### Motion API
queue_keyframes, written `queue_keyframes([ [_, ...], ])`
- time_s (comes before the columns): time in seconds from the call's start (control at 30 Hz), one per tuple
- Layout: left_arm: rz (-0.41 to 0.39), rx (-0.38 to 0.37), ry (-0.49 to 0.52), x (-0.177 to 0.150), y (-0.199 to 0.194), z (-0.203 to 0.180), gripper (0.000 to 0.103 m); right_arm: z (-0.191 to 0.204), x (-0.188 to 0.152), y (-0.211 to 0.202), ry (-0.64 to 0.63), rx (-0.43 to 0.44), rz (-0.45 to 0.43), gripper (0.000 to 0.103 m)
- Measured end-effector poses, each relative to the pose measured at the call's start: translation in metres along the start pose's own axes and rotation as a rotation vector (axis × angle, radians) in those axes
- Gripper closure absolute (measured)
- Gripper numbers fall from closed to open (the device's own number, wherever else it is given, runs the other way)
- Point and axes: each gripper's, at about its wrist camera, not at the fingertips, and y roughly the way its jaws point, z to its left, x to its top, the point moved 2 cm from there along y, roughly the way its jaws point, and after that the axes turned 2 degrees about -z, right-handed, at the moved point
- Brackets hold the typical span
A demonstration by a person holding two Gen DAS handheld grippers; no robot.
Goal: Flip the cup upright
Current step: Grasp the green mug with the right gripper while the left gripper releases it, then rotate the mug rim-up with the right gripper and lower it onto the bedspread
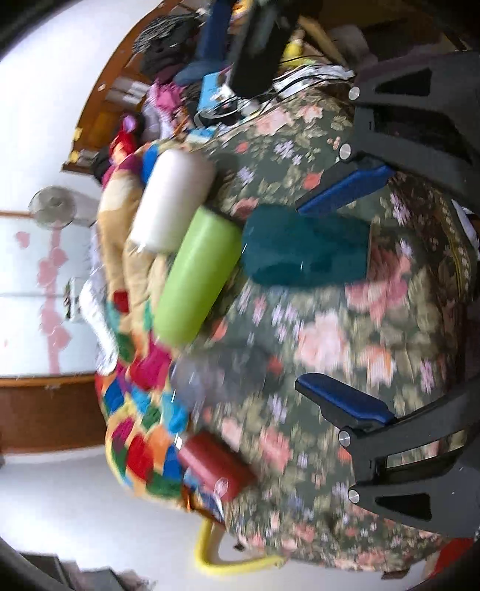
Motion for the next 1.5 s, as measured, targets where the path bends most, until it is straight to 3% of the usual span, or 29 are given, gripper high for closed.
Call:
queue_keyframes([
  [0.23,-0.065,0.194,-0.031,-0.005,-0.036,0.053,0.013,0.020,-0.002,0.032,0.032,0.078,0.082,0.005],
  [0.33,-0.065,0.244,-0.043,-0.015,-0.045,0.069,0.013,0.030,-0.007,0.056,0.056,0.123,0.159,0.013],
  [0.4,-0.057,0.242,-0.063,-0.022,-0.046,0.074,0.013,0.036,-0.011,0.073,0.078,0.148,0.218,0.023],
  [0.47,-0.049,0.243,-0.077,-0.028,-0.047,0.078,0.013,0.040,-0.015,0.087,0.095,0.163,0.262,0.025],
  [0.97,-0.053,0.242,-0.115,-0.030,-0.043,0.082,0.013,0.068,-0.007,0.138,0.044,0.161,0.358,0.026],
  [1.27,-0.059,0.242,-0.123,-0.026,-0.044,0.082,0.013,0.068,-0.007,0.126,-0.007,0.165,0.346,0.031],
  [1.5,-0.089,0.243,-0.146,-0.016,-0.051,0.083,0.013,0.071,-0.002,0.098,-0.075,0.136,0.263,0.031],
])
